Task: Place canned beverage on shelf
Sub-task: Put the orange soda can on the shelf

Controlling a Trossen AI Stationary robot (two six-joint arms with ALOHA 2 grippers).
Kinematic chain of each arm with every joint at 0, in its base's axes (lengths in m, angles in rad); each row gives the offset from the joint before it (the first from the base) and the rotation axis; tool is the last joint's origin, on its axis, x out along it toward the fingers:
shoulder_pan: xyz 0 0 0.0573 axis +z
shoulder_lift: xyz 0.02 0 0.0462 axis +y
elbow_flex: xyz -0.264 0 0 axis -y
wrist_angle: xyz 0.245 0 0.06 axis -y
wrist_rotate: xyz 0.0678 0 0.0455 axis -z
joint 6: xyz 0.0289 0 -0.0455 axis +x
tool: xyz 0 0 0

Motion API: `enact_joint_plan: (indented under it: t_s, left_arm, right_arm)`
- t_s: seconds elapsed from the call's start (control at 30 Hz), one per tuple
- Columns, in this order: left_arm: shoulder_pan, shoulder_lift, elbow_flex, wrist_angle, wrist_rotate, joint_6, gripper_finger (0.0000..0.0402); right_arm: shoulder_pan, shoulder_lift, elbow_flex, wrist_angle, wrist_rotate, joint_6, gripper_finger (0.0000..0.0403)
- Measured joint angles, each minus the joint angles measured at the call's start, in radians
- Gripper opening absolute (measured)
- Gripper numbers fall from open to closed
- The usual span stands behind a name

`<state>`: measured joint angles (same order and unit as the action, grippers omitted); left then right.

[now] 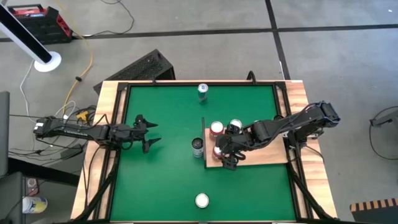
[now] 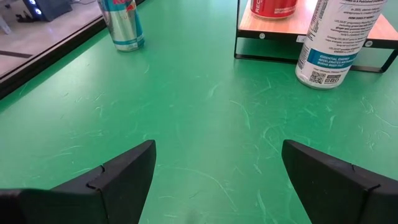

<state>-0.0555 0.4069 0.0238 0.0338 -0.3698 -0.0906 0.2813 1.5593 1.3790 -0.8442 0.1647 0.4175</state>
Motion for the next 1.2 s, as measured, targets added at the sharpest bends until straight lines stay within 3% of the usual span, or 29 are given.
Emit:
enact_joint_plan:
  t_s: [0.53,0.83,1.0,1.2]
  left_arm:
    - [0.000,0.000,0.000,0.000,0.000,0.000,0.0334]
    - [0.000,0.000,0.000,0.000,0.000,0.000,0.0334]
    - [0.000,0.000,0.000,0.000,0.000,0.000,0.0334]
    - [0.000,0.000,0.000,0.000,0.000,0.000,0.0334]
  right_arm:
    - [0.014,-0.009,0.001,-0.120,0.023,0.000,0.0379]
    - [0.075,-0.044,0.002,-0.216,0.101,0.053,0.0368]
    - [0.099,-0.012,0.002,-0.214,0.130,0.051,0.0297]
    - [0.098,-0.013,0.002,-0.216,0.128,0.041,0.0145]
